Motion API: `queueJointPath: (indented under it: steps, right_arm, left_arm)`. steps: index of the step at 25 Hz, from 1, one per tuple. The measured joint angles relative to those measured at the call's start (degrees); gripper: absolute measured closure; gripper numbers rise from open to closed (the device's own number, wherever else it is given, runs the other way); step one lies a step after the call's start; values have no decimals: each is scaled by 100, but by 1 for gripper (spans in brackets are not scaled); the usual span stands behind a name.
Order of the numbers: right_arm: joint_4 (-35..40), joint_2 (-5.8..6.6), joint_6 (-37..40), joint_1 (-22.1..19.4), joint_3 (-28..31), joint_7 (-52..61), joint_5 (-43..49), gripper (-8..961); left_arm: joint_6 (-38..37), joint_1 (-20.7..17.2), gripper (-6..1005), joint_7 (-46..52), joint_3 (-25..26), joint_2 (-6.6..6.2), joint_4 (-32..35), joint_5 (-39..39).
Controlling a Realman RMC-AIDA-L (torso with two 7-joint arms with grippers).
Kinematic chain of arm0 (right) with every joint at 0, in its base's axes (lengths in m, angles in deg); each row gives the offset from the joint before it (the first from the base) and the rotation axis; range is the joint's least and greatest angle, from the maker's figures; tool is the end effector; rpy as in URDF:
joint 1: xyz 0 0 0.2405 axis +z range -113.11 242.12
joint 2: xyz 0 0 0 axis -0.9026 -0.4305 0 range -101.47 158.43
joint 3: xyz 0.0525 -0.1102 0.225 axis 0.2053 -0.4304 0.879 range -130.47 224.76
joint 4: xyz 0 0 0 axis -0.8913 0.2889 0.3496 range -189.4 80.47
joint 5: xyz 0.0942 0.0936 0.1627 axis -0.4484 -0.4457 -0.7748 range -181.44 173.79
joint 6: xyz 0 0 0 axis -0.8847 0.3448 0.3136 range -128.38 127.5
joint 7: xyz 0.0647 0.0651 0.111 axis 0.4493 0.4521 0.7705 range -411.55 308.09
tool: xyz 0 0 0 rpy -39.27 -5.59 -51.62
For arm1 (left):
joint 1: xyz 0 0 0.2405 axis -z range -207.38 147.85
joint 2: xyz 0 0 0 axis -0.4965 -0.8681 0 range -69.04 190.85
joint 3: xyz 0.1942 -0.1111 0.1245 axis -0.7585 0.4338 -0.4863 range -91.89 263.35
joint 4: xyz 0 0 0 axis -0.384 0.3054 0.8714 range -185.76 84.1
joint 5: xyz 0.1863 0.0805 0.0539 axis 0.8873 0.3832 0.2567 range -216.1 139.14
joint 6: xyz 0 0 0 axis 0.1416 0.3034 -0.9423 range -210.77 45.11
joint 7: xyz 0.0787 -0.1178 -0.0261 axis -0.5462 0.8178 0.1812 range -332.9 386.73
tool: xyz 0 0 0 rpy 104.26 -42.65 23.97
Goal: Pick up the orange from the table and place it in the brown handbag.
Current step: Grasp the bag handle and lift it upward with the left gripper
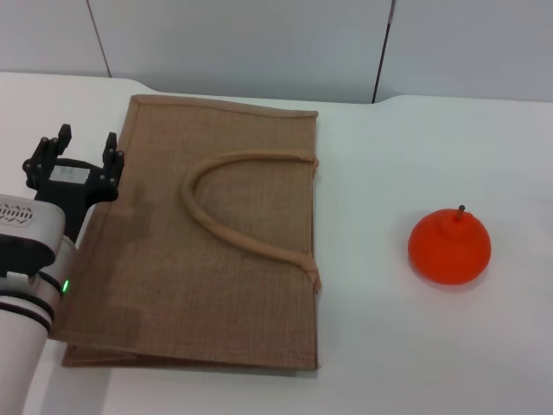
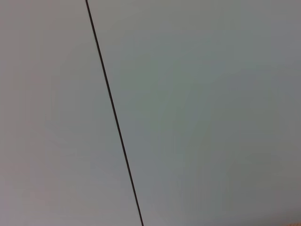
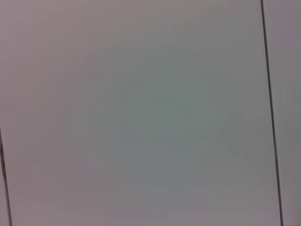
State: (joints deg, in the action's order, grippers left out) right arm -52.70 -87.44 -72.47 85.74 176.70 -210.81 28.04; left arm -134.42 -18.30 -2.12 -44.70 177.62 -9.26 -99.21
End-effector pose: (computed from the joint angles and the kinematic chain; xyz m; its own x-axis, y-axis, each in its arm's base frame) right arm 0.3892 0.2904 0.0278 0.6601 -0.0211 -0.7509 -0.7511 -0.0321 -0.6594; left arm -0.3036 0.3132 -0.0310 0.8266 0.0361 0.5616 0.5624 -0.0176 -0.8267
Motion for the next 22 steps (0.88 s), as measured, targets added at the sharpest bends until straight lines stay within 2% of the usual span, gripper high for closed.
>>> queueJointPath:
  steps: [22]
  right_arm:
    - [8,8,338,88,-18,0,33,74]
  left_arm:
    - [15,49,431,14,0,7,-57,-4]
